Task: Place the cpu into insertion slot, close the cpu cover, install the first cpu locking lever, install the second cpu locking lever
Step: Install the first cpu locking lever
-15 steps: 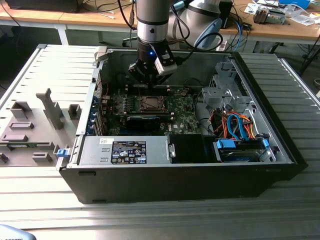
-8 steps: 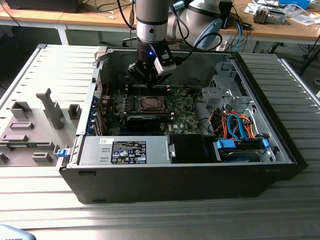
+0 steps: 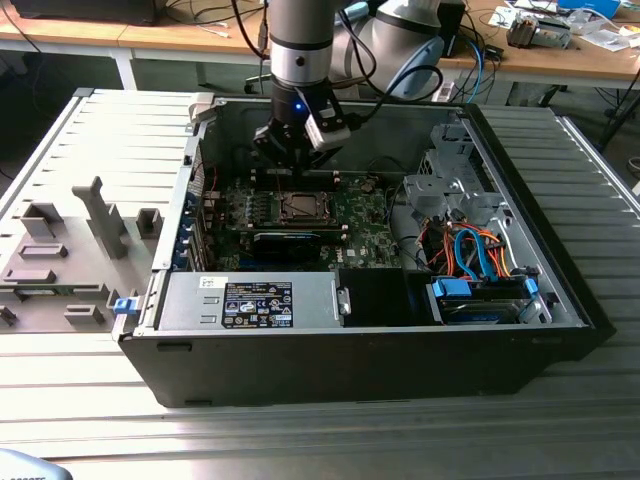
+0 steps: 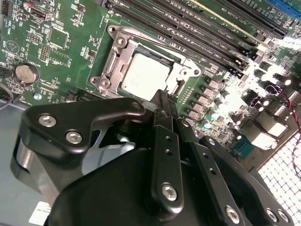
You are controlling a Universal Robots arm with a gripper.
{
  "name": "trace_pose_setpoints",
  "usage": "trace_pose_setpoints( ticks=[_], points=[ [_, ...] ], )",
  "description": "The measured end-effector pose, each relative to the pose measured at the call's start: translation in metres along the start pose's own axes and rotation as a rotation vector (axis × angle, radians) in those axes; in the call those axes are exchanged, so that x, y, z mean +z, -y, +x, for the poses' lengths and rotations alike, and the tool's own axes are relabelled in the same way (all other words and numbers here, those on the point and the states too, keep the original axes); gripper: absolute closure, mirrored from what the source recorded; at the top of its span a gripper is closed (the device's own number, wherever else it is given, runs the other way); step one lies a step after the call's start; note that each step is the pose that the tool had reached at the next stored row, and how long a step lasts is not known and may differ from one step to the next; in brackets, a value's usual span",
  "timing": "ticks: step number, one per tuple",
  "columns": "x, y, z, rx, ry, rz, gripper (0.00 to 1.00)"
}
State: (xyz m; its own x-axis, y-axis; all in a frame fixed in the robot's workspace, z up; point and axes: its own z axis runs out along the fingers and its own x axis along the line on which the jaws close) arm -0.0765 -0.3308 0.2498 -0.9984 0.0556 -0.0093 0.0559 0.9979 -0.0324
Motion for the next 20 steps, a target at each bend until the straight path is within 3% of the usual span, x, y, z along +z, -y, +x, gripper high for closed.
trace_pose_setpoints(
  ticks=[11,20],
  points=[
    [0.0,0.0002,0.004,0.0,0.0,0.0,0.89],
    [-0.0001,0.0006,0.0113,0.0,0.0002,0.0,0.89]
  ],
)
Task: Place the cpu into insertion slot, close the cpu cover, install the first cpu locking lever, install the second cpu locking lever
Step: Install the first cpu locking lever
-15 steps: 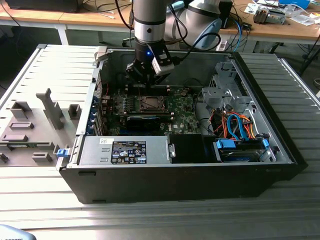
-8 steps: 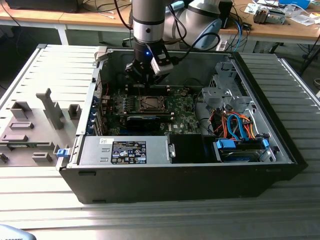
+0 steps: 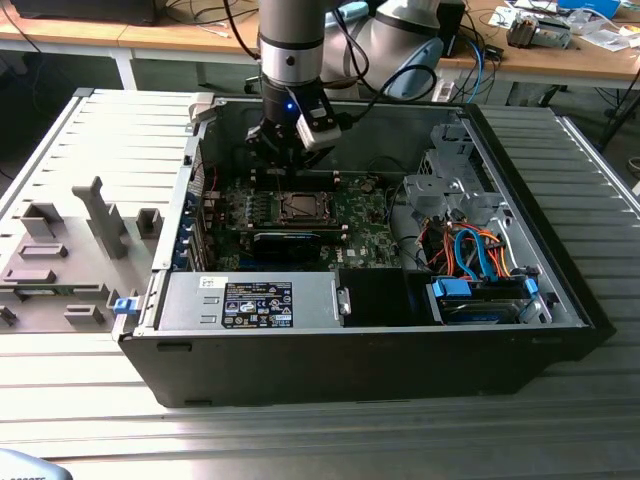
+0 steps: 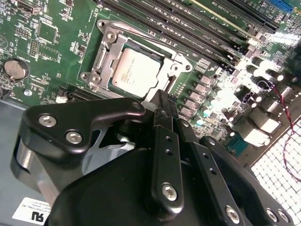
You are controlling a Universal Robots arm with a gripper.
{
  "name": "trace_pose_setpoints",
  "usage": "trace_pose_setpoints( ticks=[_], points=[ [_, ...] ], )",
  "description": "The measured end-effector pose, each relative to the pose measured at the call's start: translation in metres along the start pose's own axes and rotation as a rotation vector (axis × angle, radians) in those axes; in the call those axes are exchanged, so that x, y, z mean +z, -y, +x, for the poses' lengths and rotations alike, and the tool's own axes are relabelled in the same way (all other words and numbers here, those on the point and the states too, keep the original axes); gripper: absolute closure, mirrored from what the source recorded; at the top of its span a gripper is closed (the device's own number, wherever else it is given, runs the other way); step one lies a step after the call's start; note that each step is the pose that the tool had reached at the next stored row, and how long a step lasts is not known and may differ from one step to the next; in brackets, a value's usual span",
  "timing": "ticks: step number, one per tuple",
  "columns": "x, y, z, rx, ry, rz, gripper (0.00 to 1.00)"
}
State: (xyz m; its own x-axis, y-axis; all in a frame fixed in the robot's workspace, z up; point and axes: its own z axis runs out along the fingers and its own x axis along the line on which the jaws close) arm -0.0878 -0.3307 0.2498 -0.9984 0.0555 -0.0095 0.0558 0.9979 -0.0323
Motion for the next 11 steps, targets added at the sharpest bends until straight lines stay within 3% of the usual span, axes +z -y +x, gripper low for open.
trace_pose_setpoints(
  ticks=[11],
  points=[
    [-0.0001,0.0005,0.0146,0.0,0.0003,-0.0001,0.89]
  ],
)
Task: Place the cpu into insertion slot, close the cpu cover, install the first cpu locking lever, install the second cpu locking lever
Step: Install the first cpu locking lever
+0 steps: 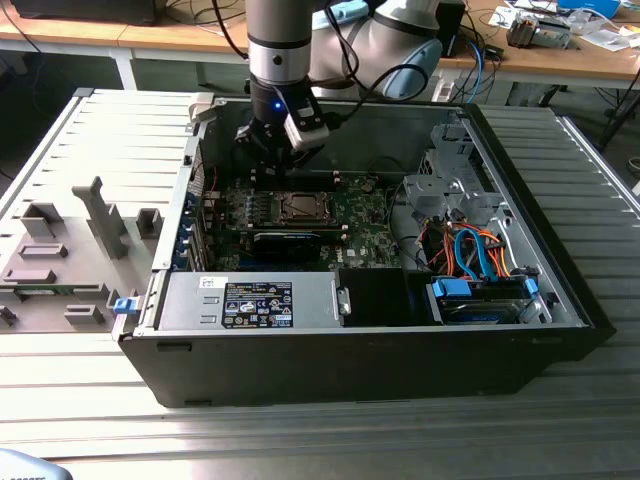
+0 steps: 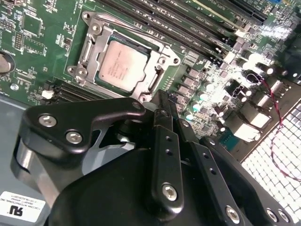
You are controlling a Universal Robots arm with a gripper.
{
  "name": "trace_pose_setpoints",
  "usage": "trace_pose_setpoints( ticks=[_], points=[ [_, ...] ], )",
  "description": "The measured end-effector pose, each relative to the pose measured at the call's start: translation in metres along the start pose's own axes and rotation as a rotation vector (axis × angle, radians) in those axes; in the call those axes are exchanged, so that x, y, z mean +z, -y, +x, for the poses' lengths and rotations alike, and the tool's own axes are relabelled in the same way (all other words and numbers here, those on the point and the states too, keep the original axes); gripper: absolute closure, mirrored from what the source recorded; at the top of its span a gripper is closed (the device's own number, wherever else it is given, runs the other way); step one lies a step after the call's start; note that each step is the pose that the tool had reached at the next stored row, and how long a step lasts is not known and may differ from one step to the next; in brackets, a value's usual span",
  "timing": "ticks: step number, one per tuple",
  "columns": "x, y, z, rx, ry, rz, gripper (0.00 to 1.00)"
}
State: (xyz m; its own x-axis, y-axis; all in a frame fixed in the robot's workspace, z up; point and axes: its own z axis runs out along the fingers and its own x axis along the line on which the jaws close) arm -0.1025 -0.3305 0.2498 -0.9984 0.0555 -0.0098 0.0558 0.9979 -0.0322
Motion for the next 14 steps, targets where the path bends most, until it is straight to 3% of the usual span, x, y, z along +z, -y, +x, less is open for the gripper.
trace_pose_setpoints(
  ticks=[14],
  points=[
    [-0.0001,0.0003,0.0128,0.0,0.0002,-0.0007,0.89]
  ],
)
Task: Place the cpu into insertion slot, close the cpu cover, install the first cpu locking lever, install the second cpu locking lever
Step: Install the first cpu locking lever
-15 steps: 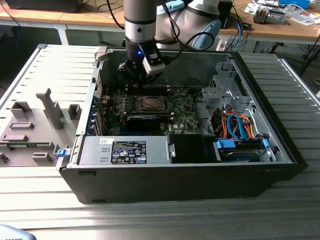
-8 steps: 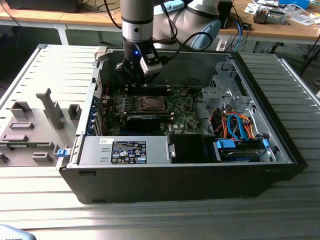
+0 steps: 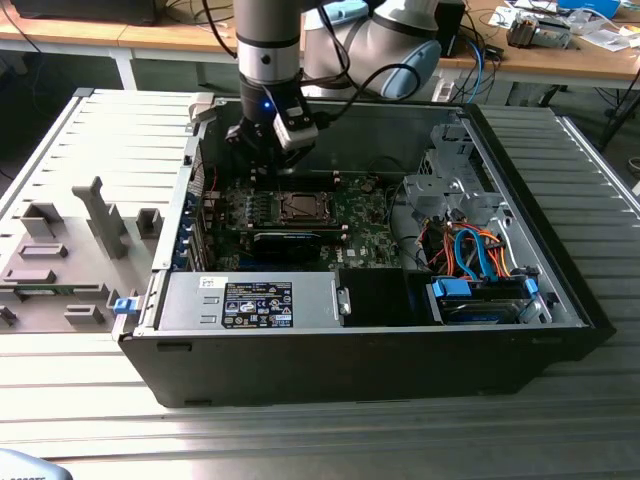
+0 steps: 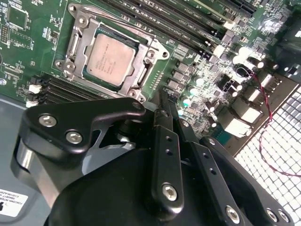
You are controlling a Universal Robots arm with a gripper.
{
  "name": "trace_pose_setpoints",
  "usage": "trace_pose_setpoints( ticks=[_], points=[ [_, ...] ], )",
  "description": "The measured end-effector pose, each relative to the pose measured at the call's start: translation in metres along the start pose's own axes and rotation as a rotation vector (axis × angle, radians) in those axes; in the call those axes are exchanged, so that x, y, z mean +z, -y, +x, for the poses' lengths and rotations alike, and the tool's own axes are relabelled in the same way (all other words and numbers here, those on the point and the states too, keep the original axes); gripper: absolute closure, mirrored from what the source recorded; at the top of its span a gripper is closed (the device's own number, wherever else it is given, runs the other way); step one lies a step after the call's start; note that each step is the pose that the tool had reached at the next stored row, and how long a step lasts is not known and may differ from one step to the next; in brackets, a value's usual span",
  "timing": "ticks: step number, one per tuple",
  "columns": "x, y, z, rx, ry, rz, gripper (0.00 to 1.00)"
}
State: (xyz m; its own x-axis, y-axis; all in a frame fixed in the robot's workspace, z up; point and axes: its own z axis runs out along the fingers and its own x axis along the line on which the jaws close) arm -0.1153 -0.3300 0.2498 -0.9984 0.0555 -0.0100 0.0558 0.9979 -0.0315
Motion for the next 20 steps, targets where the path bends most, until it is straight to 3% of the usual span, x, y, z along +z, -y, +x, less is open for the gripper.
trace_pose_setpoints(
  ticks=[17,20],
  points=[
    [-0.0004,-0.0066,0.0121,0.0,0.0,0.0,0.89],
    [-0.0005,-0.0108,0.0125,-0.004,0.0,0.0001,0.89]
  ],
)
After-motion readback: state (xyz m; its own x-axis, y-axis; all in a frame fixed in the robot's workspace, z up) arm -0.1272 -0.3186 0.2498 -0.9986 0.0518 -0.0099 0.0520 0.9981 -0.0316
